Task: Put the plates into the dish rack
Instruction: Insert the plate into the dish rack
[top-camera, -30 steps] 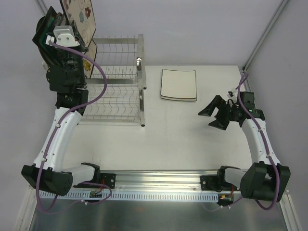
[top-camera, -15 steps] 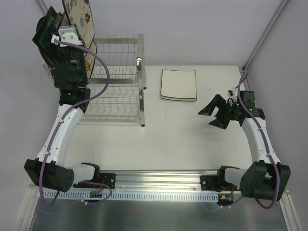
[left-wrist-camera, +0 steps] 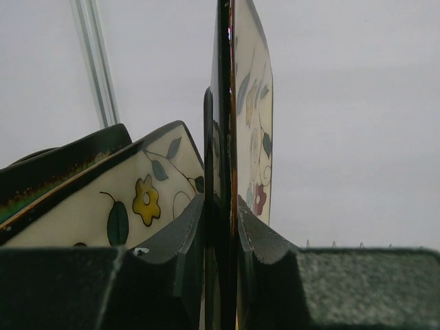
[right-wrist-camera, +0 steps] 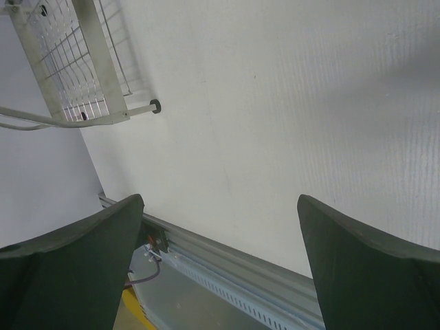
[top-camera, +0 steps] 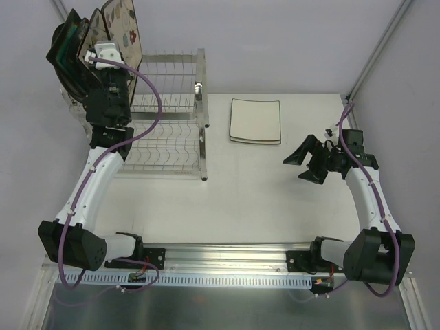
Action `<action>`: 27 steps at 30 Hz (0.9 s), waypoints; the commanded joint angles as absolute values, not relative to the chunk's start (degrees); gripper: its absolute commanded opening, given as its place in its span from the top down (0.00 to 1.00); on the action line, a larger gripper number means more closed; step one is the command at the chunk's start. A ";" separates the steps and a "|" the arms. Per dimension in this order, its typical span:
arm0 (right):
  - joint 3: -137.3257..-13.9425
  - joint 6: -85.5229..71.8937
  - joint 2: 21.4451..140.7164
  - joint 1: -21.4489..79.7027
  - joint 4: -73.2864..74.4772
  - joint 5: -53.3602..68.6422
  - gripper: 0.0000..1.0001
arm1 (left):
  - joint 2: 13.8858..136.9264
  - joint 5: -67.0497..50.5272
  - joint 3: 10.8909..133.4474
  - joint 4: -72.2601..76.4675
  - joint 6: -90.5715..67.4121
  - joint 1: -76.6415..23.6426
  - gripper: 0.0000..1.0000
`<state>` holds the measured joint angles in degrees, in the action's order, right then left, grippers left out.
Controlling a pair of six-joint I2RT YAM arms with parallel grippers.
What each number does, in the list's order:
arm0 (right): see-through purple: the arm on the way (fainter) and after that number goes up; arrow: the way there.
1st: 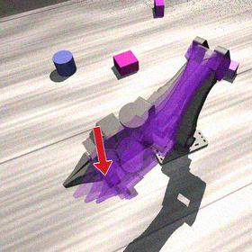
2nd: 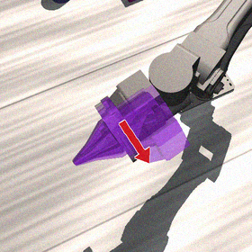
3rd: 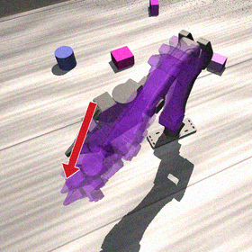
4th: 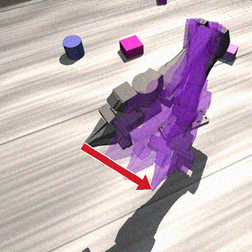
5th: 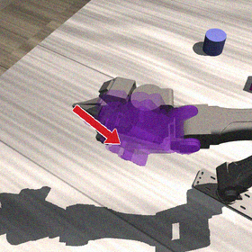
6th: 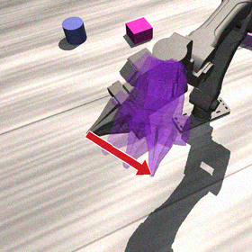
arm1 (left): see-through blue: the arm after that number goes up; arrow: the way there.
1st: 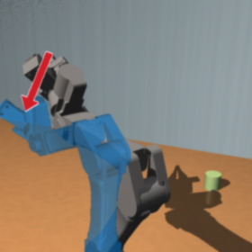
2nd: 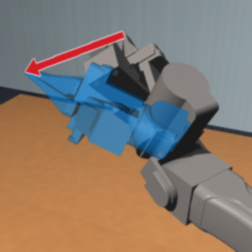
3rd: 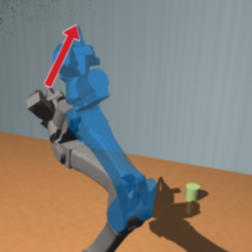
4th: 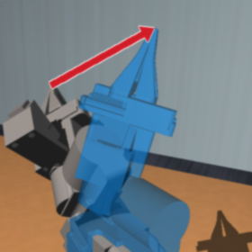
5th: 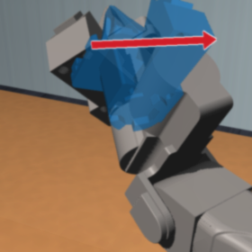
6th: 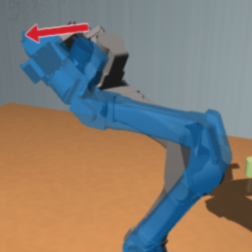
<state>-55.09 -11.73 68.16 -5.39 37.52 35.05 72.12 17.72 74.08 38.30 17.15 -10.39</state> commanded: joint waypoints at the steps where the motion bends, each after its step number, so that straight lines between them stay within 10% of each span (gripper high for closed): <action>1: -57.39 -10.55 67.94 -5.71 37.71 36.21 0.00 | 69.35 17.31 76.12 56.60 15.91 -9.84 1.00; 27: -55.72 -11.16 66.18 -5.63 36.21 37.00 0.00 | 63.55 14.24 70.76 42.73 12.48 -9.84 1.00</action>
